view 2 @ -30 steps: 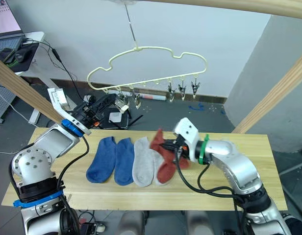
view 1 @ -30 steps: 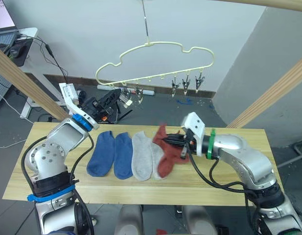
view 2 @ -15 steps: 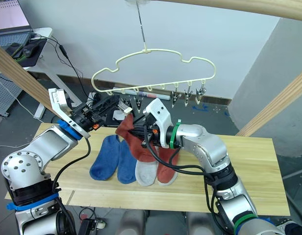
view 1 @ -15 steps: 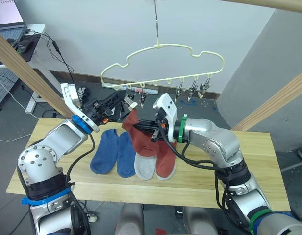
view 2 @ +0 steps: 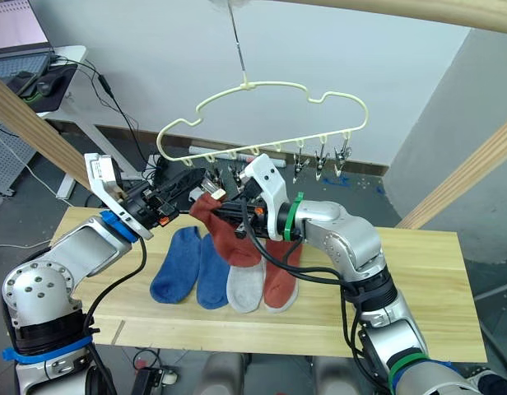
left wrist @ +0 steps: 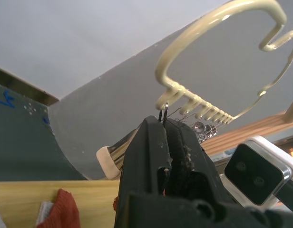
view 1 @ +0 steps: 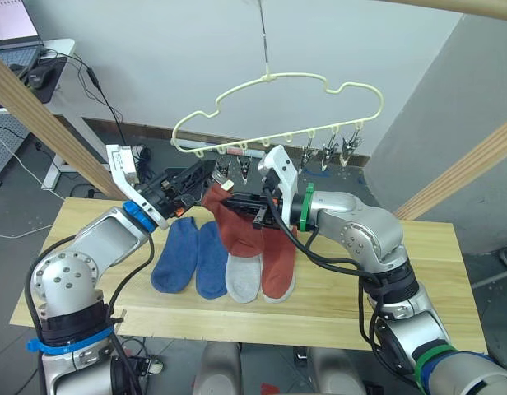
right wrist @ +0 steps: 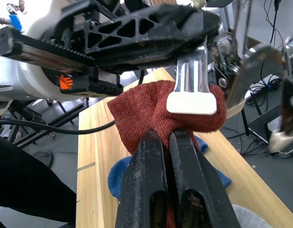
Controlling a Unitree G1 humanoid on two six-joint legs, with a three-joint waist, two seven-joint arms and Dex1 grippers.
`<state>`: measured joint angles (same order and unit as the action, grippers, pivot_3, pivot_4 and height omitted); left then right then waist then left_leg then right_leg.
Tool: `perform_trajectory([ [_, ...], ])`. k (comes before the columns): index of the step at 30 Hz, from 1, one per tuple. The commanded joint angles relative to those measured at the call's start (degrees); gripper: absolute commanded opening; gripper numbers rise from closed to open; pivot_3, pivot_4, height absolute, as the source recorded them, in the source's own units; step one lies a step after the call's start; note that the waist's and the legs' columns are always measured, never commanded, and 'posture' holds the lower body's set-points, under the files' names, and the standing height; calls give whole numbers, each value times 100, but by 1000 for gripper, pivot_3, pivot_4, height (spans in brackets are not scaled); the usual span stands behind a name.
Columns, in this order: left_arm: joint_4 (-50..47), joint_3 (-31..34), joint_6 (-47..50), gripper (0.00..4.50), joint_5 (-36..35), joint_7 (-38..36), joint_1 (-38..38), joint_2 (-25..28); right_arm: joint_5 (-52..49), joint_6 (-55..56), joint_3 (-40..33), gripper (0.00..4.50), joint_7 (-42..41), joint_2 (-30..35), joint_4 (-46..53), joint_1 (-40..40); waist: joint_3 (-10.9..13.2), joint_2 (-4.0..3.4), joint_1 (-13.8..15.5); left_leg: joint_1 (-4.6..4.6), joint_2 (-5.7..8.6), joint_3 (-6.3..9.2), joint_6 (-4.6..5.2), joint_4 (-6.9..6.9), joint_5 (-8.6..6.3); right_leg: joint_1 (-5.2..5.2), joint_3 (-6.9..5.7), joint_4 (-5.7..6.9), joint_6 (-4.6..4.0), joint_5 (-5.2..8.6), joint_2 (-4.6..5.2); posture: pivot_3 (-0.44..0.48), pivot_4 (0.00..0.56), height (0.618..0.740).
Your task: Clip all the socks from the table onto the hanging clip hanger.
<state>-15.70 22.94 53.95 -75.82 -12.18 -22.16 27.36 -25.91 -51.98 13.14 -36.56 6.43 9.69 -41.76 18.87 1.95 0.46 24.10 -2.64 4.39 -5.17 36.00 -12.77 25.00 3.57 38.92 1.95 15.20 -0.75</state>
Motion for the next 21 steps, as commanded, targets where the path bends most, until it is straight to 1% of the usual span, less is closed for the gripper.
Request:
perform_trajectory([
  [1,-259,-28,-143,861,-30,-173,28,65,-90,54,-11,0,68,-91,174,-10,0,0,0,4,0,0,0,0,0,5,0,0,0,0,0,126,328,740],
  [4,-255,-20,-195,1827,-34,-168,19,84,-38,72,84,0,143,-123,200,68,0,0,0,8,0,0,0,0,0,10,0,1,-8,-5,0,131,323,740],
  [7,-243,-48,-297,2804,199,-149,8,116,-39,45,172,0,214,-160,246,133,0,0,-1,11,0,0,0,0,0,11,0,1,-16,-10,0,135,322,740],
  [9,-196,-16,-334,3407,219,-147,5,125,-132,-66,174,0,311,-281,285,175,0,0,0,13,0,0,0,0,0,14,0,1,-16,-9,0,135,322,740],
  [11,-222,-20,-388,3407,354,-234,47,191,-468,-421,-23,0,467,-601,310,222,0,0,0,14,-1,0,0,0,0,16,0,1,-16,-9,0,135,322,740],
  [13,-296,-132,-530,3426,714,-378,134,279,-717,-706,-213,522,602,-861,318,244,0,0,-8,17,-3,1,0,0,0,19,-1,3,-24,-14,-1,140,316,740],
  [14,-315,-171,-596,3426,834,-424,165,293,-755,-776,-254,702,656,-926,314,235,0,0,-8,17,-3,0,0,-1,0,22,0,3,-26,-16,-1,140,316,740],
  [16,-361,-232,-704,3426,1011,-503,206,305,-699,-773,-215,1475,710,-905,318,223,0,0,0,19,-2,0,0,-1,0,22,-1,2,-27,-16,0,145,310,740],
  [17,-429,-319,-828,3426,1271,-566,268,360,-622,-728,-157,1716,716,-813,332,243,0,0,1,20,-1,0,-1,-1,1,22,-2,2,-27,-16,0,145,310,740],
  [18,-475,-385,-921,3426,1465,-615,313,400,-571,-694,-116,2122,719,-743,342,259,0,0,9,22,-1,0,-1,0,0,23,-3,2,-24,-14,0,145,310,740],
  [20,-671,-589,-1255,3426,2070,-770,502,530,-78,-222,381,2914,481,-114,432,421,-1,0,28,26,1,0,-1,0,1,25,-2,-2,-21,-12,0,143,303,740],
  [21,-731,-639,-1366,3426,2236,-806,559,544,92,-24,562,3181,392,109,460,485,-1,0,45,27,3,0,-1,-1,1,26,-2,-4,-16,-10,1,143,303,740],
])
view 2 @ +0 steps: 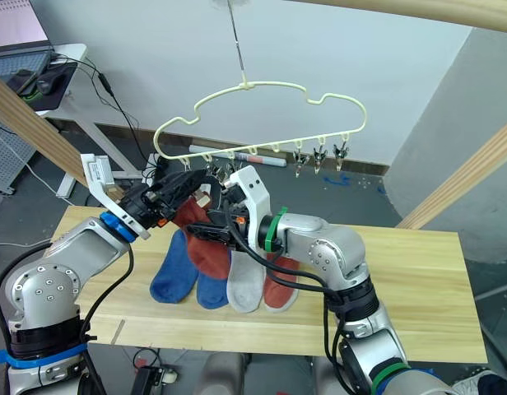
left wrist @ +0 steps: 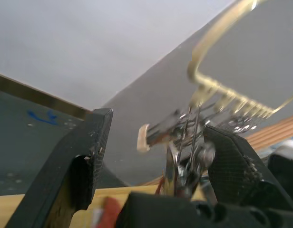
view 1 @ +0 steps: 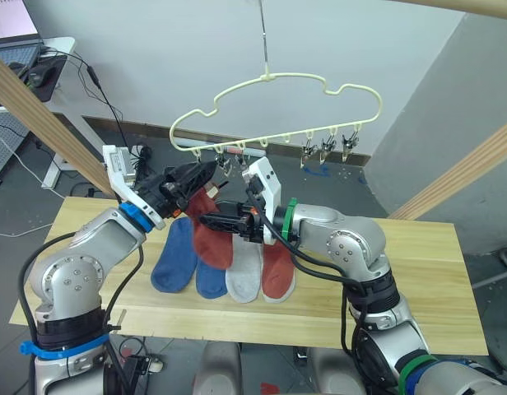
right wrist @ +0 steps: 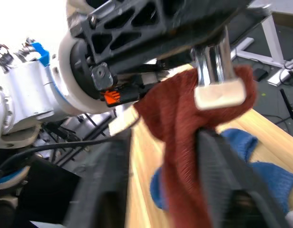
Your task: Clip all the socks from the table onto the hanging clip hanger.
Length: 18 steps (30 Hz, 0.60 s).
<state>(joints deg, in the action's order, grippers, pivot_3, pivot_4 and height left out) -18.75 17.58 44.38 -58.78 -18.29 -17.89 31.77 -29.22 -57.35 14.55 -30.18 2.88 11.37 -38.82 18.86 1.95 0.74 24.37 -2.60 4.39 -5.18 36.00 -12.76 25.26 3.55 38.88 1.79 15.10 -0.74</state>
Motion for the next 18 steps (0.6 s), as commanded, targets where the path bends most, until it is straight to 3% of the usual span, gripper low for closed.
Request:
perform_trajectory([
  [1,-488,-144,-530,3426,705,-200,184,103,553,692,548,3573,-302,647,304,264,0,0,37,1,2,-1,0,-1,0,0,1,-3,5,3,1,143,303,740],
  [3,-781,-326,-817,3426,1181,-139,414,65,556,813,379,4304,-219,790,379,481,0,0,55,3,1,-2,-1,-1,0,2,1,-5,15,9,2,145,301,740],
  [4,-981,-478,-970,3426,1449,-156,570,67,514,808,235,4449,-190,856,460,594,0,0,55,5,-1,-2,-1,-1,1,5,2,-4,15,9,1,145,301,740],
  [10,-1236,-1076,-1588,3426,2394,-100,768,-253,429,996,-201,4449,-325,1401,1051,1067,-1,1,66,7,-2,-4,-7,0,4,6,4,-1,5,3,1,131,292,740],
  [13,-1114,-1176,-1809,2855,2615,-49,630,-519,356,1022,-433,4500,-304,1526,1263,1141,-2,3,63,6,-1,-4,-6,3,5,5,6,0,13,7,0,116,291,740],
  [17,-915,-1488,-2086,1741,3155,-122,541,-658,243,997,-696,4500,-225,1537,1403,1110,-2,3,51,6,-1,-5,-6,7,7,4,8,1,16,3,-2,98,291,740],
  [18,-861,-1532,-2180,1741,3307,-64,518,-708,233,1001,-735,4500,-186,1522,1411,1093,-2,3,50,6,-1,-5,-5,7,7,4,8,1,16,3,-2,91,291,740],
])
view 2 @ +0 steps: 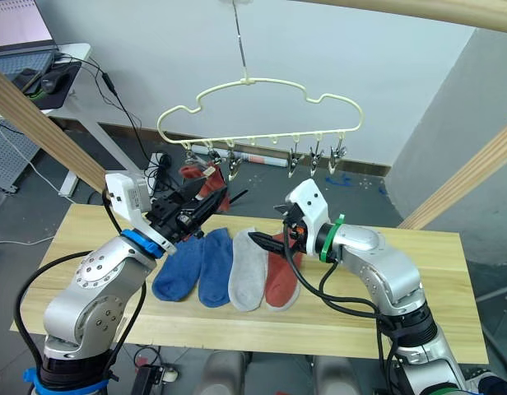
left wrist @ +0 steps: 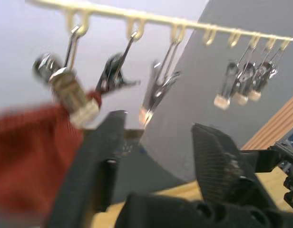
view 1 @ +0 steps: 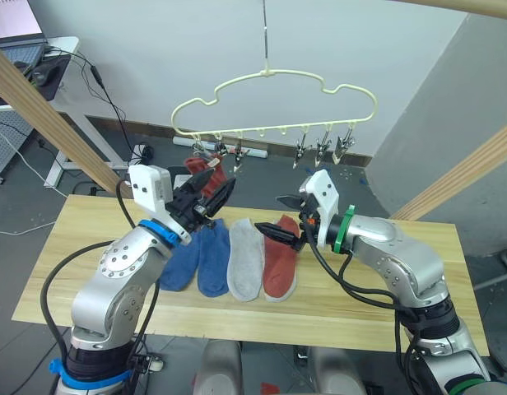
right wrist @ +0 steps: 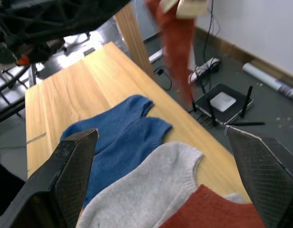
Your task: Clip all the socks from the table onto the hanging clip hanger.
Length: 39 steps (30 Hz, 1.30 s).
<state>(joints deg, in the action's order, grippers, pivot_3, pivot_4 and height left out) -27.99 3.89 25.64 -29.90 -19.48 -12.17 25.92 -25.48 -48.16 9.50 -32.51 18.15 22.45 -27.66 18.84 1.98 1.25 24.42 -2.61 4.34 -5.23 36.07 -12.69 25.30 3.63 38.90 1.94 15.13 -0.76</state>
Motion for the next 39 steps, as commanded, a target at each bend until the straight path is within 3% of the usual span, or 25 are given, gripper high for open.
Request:
perform_trajectory([
  [1,106,-188,-365,1741,508,78,-71,-175,-142,96,-253,4500,79,-18,306,-36,0,0,-1,0,0,-1,0,0,0,0,0,0,-1,0,0,91,291,740],
  [15,1087,-224,-1230,1741,1913,111,-581,-207,-199,93,-357,4500,311,-171,299,-76,0,0,-15,0,-1,1,1,1,0,0,-4,5,-22,-13,-2,82,302,740],
  [30,2409,-313,-2160,1741,2295,-312,-1499,-309,-193,63,-411,4500,409,-214,260,-89,0,0,-44,0,1,3,2,4,1,-2,-7,10,-30,-18,-1,69,311,740],
  [39,2454,-331,-2308,1741,2359,-443,-1478,-375,-167,73,-422,4500,464,-219,267,-59,0,0,-117,0,0,3,2,4,1,-1,-7,12,-31,-19,-1,65,314,740],
])
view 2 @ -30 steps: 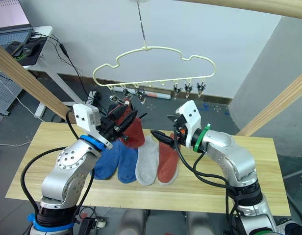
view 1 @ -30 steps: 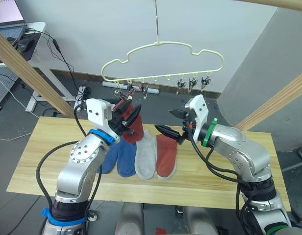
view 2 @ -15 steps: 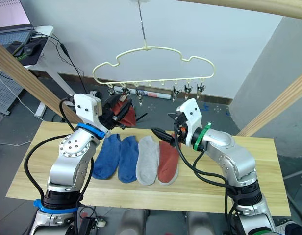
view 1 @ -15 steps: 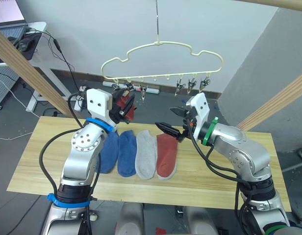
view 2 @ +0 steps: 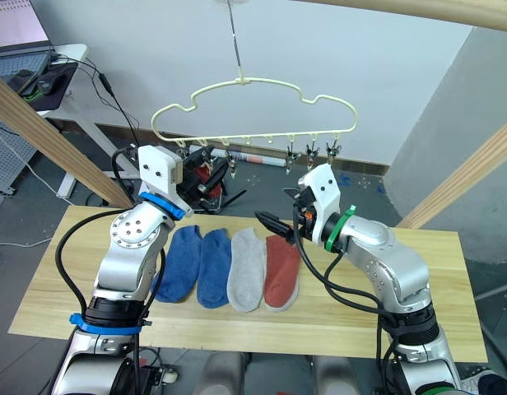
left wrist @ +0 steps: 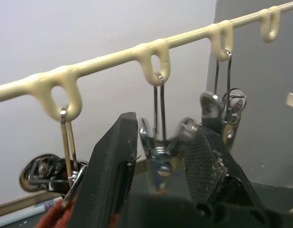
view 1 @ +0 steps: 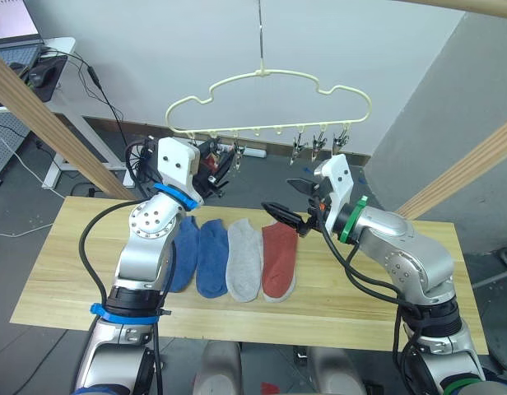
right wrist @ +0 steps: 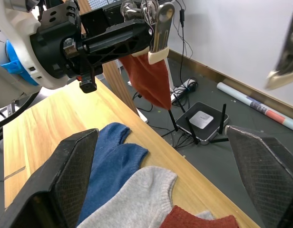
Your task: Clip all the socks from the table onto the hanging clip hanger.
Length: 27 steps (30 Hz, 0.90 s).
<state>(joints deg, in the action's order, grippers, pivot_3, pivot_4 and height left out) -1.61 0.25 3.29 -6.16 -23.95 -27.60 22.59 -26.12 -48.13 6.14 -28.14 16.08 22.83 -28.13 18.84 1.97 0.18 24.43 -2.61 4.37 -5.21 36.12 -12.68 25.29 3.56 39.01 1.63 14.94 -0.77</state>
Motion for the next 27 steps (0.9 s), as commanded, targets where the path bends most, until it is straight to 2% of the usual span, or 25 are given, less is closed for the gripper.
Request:
perform_trajectory([
  [1,-229,72,-27,1741,-37,49,90,-76,-101,72,-86,4500,30,-10,232,-7,0,0,-19,0,0,0,0,0,0,0,0,0,0,0,0,65,314,740],
  [14,-1174,218,391,1741,1,739,586,-596,-140,62,-74,4500,12,-1,245,-13,0,0,-29,0,0,3,1,6,0,-4,-1,4,0,-2,0,74,319,740],
  [27,-1147,160,373,1741,187,813,574,-559,-160,60,-89,4500,42,3,255,-1,0,0,-29,-1,0,3,1,6,1,-4,-1,4,-2,-3,0,68,318,740],
])
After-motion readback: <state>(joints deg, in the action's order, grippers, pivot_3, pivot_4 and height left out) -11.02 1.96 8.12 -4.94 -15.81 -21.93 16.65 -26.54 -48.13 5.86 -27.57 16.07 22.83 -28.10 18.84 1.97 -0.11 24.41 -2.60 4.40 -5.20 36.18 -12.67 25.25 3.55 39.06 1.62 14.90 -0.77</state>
